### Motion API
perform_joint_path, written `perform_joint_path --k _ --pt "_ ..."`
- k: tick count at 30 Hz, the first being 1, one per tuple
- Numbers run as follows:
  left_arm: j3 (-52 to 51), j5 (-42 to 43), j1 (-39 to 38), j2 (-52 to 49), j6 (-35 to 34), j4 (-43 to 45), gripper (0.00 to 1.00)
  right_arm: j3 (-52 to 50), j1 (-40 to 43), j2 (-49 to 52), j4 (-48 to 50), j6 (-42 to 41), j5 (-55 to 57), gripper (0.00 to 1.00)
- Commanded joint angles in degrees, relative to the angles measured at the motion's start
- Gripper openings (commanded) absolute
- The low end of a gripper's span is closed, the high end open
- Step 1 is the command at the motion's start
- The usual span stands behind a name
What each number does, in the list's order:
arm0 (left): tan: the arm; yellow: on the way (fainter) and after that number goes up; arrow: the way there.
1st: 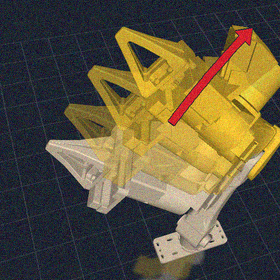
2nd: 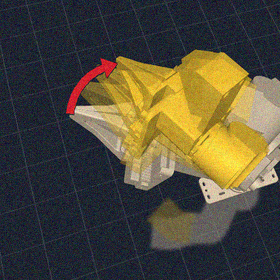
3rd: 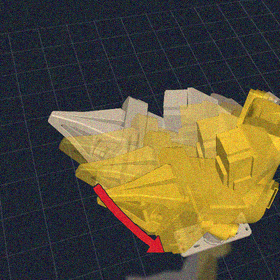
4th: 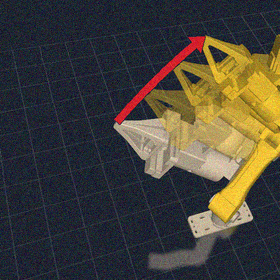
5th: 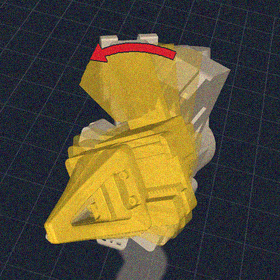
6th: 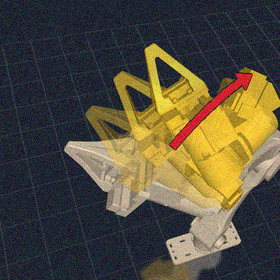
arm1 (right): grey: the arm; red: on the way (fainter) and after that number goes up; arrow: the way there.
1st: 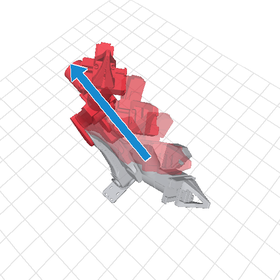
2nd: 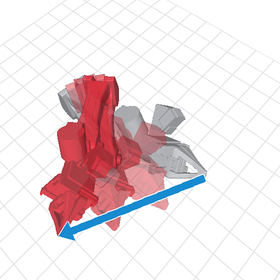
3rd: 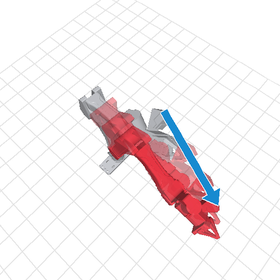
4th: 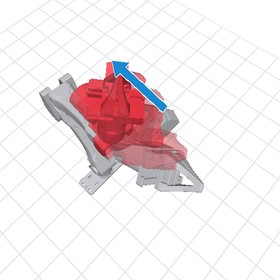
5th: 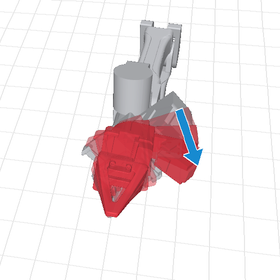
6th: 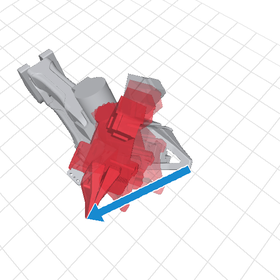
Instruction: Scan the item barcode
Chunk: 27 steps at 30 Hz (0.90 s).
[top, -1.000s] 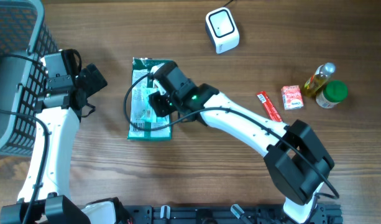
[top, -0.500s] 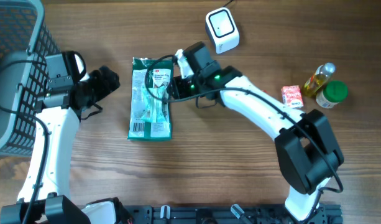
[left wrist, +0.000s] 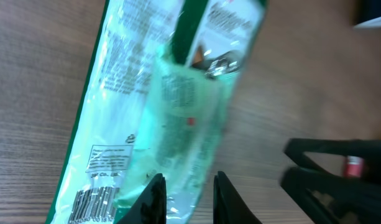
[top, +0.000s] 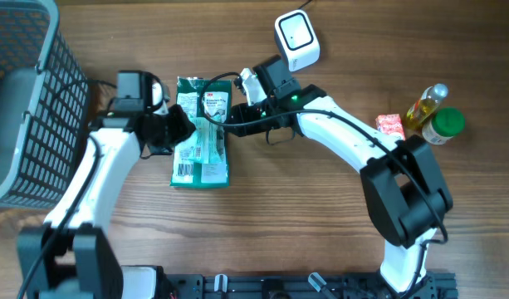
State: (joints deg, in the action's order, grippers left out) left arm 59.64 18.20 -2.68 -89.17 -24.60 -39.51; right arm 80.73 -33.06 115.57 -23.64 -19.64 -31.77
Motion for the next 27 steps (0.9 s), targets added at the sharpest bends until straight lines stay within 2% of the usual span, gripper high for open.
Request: perform_joint_path --k 1,4,12,15,16,22,25,27 --pt "-0.61 -3.89 -0.48 -4.92 -1.84 0.24 0.2 -0.61 0.13 3.85 2.29 -0.85 -6.12 0.37" --pt "-0.61 -3.96 -0.48 -7.65 -1.75 0.66 0.25 -0.61 0.02 5.22 4.61 -1.86 -8.72 0.36" --pt "-0.61 -5.31 -0.48 -14.03 -1.42 0.76 0.27 -0.61 -0.57 8.59 8.46 -6.03 -8.85 0.37" --pt "-0.59 -8.35 -0.26 -14.49 -1.16 0.46 0.04 -0.59 -1.05 8.72 8.57 -6.08 -8.22 0.35" --pt "-0.46 -8.44 0.04 -14.14 -1.16 0.44 0.04 -0.5 -1.03 8.66 8.81 -6.58 -8.22 0.32" --pt "5.11 -6.84 2.86 -9.05 -1.16 -3.5 0.04 1.36 0.11 7.32 9.51 -7.82 -8.22 0.33" --pt "6.32 -4.09 3.06 -5.6 -1.16 -2.69 0.18 1.4 0.2 7.32 9.6 -8.81 -8.17 0.39" --pt "6.27 -5.27 2.84 -4.87 -1.14 -2.93 0.21 1.14 0.02 7.56 9.55 -8.92 -8.17 0.47"
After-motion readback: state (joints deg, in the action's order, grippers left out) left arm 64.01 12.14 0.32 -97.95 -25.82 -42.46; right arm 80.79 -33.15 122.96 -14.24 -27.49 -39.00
